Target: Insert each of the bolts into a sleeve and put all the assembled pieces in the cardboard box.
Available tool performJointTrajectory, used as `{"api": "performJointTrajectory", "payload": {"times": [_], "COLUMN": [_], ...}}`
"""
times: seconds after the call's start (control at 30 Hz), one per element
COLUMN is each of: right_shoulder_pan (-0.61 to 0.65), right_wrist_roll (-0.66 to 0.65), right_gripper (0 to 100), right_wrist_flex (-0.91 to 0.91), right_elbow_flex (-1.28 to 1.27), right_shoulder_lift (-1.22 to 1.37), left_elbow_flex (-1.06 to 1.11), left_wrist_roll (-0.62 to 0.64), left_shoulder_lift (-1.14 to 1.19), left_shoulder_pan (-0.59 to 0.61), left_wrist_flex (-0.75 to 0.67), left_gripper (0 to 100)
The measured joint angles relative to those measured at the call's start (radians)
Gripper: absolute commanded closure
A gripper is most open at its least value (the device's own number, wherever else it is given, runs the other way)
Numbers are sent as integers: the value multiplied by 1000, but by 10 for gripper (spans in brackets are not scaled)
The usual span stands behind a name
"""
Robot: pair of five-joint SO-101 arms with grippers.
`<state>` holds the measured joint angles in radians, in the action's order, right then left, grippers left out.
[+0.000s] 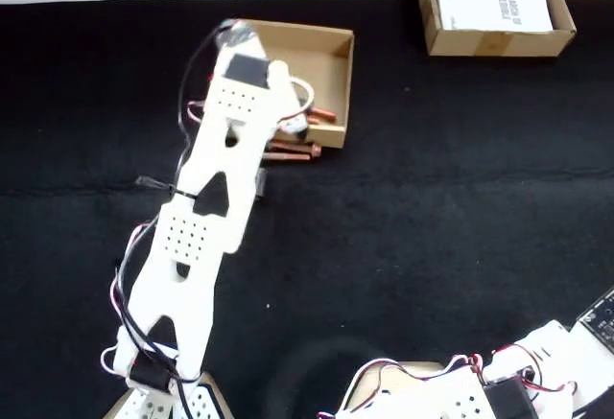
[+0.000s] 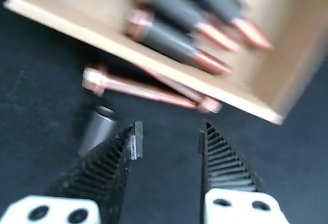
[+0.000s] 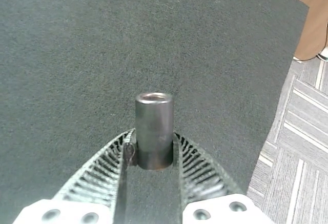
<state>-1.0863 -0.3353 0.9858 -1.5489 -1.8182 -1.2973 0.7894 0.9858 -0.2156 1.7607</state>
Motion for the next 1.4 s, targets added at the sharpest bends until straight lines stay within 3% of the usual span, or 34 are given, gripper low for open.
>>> {"api": "performJointTrajectory", "payload": {"times": [0.17, 0.47, 1.4], "right_shoulder_pan": [37, 78, 91], "right_wrist_roll": [0, 0, 0], "right_gripper": [991, 991, 991], "right_wrist_flex": [0, 0, 0], "right_elbow_flex": [0, 0, 0], "right_shoulder_lift": [0, 0, 0], "left_elbow_flex": [100, 411, 419], "left_wrist_roll": [43, 293, 348], "left_shoulder_lift": [-78, -84, 9], "left_shoulder_pan": [-25, -32, 94], "left_wrist_flex": [0, -23, -216], "left_gripper": [808, 808, 808]}}
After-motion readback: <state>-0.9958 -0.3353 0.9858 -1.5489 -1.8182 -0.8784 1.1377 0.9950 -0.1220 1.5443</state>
